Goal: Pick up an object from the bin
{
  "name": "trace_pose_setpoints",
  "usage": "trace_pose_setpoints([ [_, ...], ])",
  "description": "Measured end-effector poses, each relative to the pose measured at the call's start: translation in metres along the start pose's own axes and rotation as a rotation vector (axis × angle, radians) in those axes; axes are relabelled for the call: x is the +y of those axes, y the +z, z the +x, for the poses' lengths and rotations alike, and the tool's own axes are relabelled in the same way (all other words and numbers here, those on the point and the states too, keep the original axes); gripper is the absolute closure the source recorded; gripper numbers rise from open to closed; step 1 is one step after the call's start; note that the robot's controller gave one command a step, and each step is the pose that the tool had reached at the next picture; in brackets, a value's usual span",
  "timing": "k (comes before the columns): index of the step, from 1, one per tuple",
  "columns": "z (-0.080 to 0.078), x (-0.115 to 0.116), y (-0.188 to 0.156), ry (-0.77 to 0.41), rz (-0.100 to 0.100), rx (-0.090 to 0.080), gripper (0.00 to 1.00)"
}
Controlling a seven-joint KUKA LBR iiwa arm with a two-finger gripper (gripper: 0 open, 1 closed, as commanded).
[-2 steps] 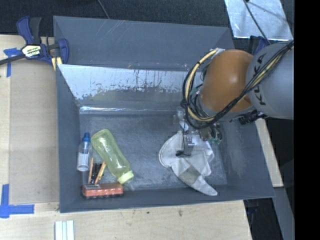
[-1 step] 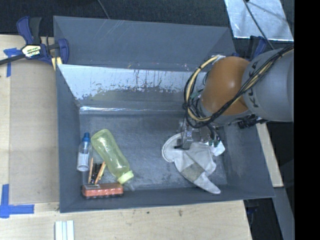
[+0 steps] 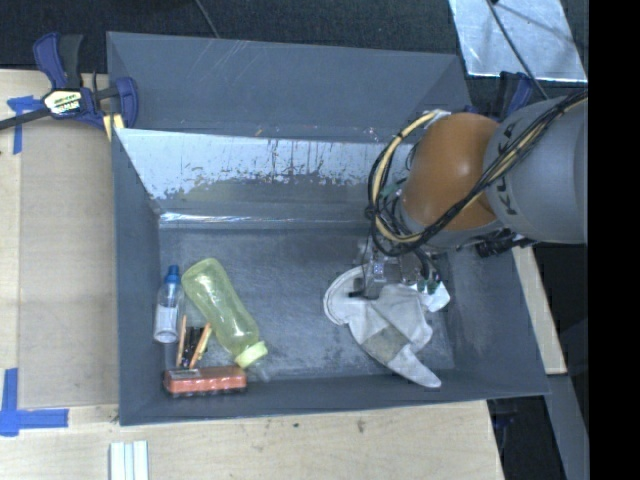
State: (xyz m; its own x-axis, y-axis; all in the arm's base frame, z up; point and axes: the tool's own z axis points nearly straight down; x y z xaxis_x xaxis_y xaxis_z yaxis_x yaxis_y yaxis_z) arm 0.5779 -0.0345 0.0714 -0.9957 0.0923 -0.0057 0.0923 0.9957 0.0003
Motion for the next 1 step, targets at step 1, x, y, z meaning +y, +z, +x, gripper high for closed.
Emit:
trace_pose_setpoints([
  [1, -0.0057, -0.0029, -0.1711, -0.034, 0.0, -0.004, 1.0],
])
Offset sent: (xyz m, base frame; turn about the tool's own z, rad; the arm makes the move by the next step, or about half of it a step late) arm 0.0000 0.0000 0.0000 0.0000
